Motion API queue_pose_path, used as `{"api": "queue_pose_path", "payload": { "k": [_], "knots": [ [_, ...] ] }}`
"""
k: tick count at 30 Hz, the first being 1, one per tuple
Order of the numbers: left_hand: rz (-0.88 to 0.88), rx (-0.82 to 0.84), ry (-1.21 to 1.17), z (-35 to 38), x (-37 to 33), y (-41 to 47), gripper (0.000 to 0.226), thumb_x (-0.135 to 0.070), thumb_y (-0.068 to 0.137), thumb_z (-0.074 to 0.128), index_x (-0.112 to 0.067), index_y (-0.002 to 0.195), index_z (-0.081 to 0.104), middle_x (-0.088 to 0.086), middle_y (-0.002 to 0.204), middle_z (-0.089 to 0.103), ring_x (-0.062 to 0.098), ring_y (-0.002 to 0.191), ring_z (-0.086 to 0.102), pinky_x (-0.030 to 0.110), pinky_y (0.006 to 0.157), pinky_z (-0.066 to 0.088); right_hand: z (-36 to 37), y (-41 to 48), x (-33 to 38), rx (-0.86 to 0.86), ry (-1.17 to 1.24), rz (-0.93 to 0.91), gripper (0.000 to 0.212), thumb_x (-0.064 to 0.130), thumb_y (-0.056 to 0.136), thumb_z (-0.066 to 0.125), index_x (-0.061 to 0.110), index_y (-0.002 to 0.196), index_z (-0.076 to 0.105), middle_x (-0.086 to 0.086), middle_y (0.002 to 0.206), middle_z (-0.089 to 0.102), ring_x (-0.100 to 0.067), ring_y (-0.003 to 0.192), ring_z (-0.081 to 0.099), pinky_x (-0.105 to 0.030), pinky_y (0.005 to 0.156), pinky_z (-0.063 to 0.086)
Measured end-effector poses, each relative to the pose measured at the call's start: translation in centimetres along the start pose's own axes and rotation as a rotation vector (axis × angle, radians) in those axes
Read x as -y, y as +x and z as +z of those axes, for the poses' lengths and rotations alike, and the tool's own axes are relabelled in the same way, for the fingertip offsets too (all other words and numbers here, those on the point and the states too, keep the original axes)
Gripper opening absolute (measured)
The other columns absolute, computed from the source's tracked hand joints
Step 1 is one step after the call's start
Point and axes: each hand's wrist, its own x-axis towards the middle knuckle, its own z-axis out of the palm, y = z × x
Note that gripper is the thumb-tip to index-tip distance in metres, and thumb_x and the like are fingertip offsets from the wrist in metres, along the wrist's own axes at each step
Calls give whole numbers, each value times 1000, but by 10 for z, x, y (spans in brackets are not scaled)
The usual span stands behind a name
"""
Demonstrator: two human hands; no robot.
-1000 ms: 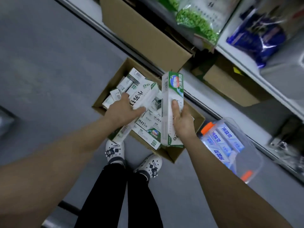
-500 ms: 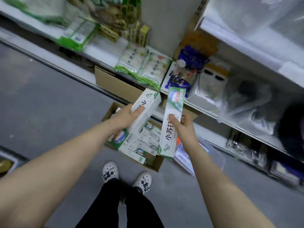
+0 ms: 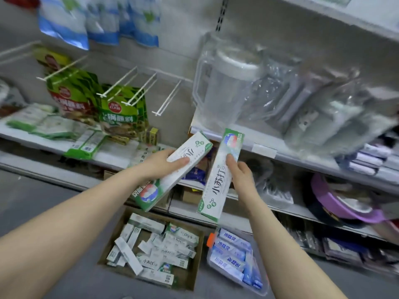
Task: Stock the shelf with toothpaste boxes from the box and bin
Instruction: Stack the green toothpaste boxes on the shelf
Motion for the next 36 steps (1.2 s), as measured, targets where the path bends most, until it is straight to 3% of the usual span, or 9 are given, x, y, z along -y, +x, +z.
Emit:
{"api": "queue_pose_path", "payload": {
  "k": [4, 6, 9, 12, 16, 20, 25, 32, 36],
  "knots": [
    [99, -31, 69, -29, -49, -8, 52, -62, 84, 59, -21, 115, 55, -3, 109, 65, 15, 93, 62, 35, 84, 51, -26, -10, 46, -39, 145, -132, 43, 37, 92, 64, 12, 124, 49, -8, 106, 70, -16, 87, 70, -29, 69, 56],
    [143, -46, 106, -43, -75, -14, 50, -62, 84, 58, -21, 113, 56, -3, 103, 65, 14, 88, 63, 31, 75, 50, -40, -12, 68, -54, 166, -210, 59, 32, 89, 68, 16, 137, 38, -7, 108, 69, -17, 88, 70, -30, 70, 55],
    [207, -84, 143, -63, -107, -21, 48, -63, 84, 57, -23, 109, 58, -4, 102, 66, 12, 84, 62, 27, 65, 45, -58, -18, 101, -89, 200, -339, 92, 32, 80, 73, 38, 151, 15, -6, 123, 65, -26, 101, 69, -50, 85, 56],
    [272, -136, 155, -85, -136, -27, 49, -64, 83, 58, -23, 109, 60, -4, 102, 66, 13, 85, 62, 28, 68, 46, -78, -32, 138, -122, 198, -471, 98, 14, 88, 70, 47, 151, 3, -2, 125, 61, -27, 101, 68, -36, 62, 59],
    [348, -191, 160, -112, -174, -36, 50, -65, 83, 58, -22, 107, 60, -3, 100, 67, 16, 86, 63, 31, 71, 48, -100, -47, 176, -176, 235, -541, 76, 12, 86, 71, 40, 140, 26, -10, 117, 65, -33, 92, 71, -33, 55, 56],
    [417, -252, 64, -139, -214, -40, 48, -63, 82, 61, -22, 107, 60, -3, 98, 68, 18, 86, 66, 36, 80, 53, -120, -58, 215, -299, 306, -632, 58, 11, 89, 69, 23, 132, 33, -14, 110, 67, -26, 81, 71, -30, 54, 56],
    [508, -304, 15, -165, -266, -49, 44, -61, 84, 60, -23, 105, 64, -2, 95, 70, 19, 85, 67, 34, 78, 52, -152, -68, 265, -378, 401, -733, 52, 20, 87, 73, 25, 125, 38, -14, 99, 71, -23, 72, 67, -32, 58, 54],
    [545, -374, 22, -181, -313, -40, 42, -60, 86, 58, -23, 104, 66, -1, 94, 72, 22, 85, 68, 35, 81, 51, -200, -55, 328, -404, 694, -771, 53, 16, 87, 71, 23, 124, 34, -16, 117, 63, -29, 87, 69, -35, 64, 60],
    [504, -453, -76, -182, -321, -17, 50, -65, 80, 62, -20, 100, 66, 2, 94, 72, 25, 86, 68, 40, 83, 53, -213, -28, 350, -358, 849, -765, 56, 12, 85, 73, 19, 123, 33, -14, 119, 60, -30, 91, 71, -47, 74, 61]
  ]
}}
